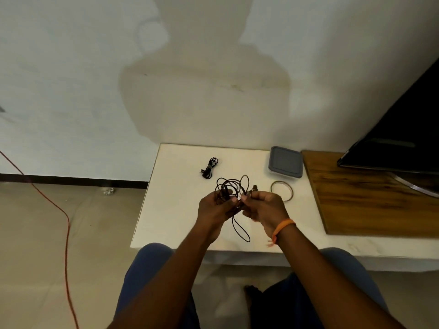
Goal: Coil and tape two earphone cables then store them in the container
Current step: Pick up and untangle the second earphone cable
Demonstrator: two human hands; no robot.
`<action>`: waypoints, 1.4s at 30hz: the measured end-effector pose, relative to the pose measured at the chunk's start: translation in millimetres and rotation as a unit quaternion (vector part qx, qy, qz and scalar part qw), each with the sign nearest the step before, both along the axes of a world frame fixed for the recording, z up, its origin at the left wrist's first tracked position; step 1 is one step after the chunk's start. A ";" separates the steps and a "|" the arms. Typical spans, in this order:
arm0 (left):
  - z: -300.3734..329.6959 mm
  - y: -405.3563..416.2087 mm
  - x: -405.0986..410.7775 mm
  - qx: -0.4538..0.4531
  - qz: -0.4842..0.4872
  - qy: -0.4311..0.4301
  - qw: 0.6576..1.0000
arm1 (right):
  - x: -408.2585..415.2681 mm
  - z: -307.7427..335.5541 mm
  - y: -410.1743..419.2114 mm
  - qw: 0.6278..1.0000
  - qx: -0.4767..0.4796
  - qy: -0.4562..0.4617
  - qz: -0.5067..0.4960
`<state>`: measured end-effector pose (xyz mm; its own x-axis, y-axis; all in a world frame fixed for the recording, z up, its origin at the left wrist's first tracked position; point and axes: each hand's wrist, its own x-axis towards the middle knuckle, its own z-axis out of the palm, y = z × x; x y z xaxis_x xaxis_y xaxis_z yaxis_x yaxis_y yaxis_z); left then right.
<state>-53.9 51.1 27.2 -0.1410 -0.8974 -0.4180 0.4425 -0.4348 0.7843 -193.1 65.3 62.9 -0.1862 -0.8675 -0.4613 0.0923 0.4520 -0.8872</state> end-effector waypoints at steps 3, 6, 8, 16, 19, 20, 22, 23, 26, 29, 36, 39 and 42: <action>-1.1 -7.2 5.2 0.014 0.026 0.026 0.999 | -9.8 16.3 -12.8 0.994 -0.053 0.083 0.048; -10.2 -19.9 10.1 0.038 0.066 0.026 0.997 | -26.2 13.5 -18.9 0.979 -0.061 0.170 0.100; -17.3 -29.0 11.7 0.053 0.088 -0.013 0.995 | -34.7 7.0 -28.0 0.980 -0.058 0.168 0.088; -34.9 -57.9 11.3 0.043 0.071 -0.168 0.982 | -36.9 -13.7 -63.3 0.946 -0.091 0.303 0.068; -38.2 -68.2 11.0 0.074 0.095 -0.183 0.976 | -40.5 -14.5 -70.9 0.919 -0.117 0.369 0.072; -40.5 -70.1 11.0 0.086 0.107 -0.183 0.973 | -42.1 -13.2 -72.5 0.916 -0.125 0.376 0.066; -42.1 -71.2 11.4 0.096 0.116 -0.209 0.966 | -44.6 -12.4 -74.5 0.916 -0.137 0.373 0.047; -42.2 -71.1 11.6 0.103 0.116 -0.221 0.963 | -45.4 -11.1 -74.8 0.921 -0.140 0.362 0.040; -33.0 -69.6 11.3 0.125 0.081 -0.251 0.956 | -44.1 -0.2 -73.8 0.952 -0.143 0.271 0.019; -22.1 -63.7 10.8 0.037 0.086 -0.402 0.911 | -40.9 14.6 -72.9 0.972 -0.157 0.172 -0.004; -7.7 -55.6 -14.8 -0.288 -0.003 -0.440 0.851 | -34.0 24.1 -73.3 0.982 -0.153 0.077 0.078; -11.3 -51.8 -21.5 -0.314 -0.050 -0.427 0.847 | -23.8 22.2 -74.5 0.981 -0.147 0.081 0.093; -24.9 -56.7 -13.1 -0.283 -0.098 -0.431 0.851 | -27.5 16.8 -82.5 0.991 -0.131 0.009 -0.002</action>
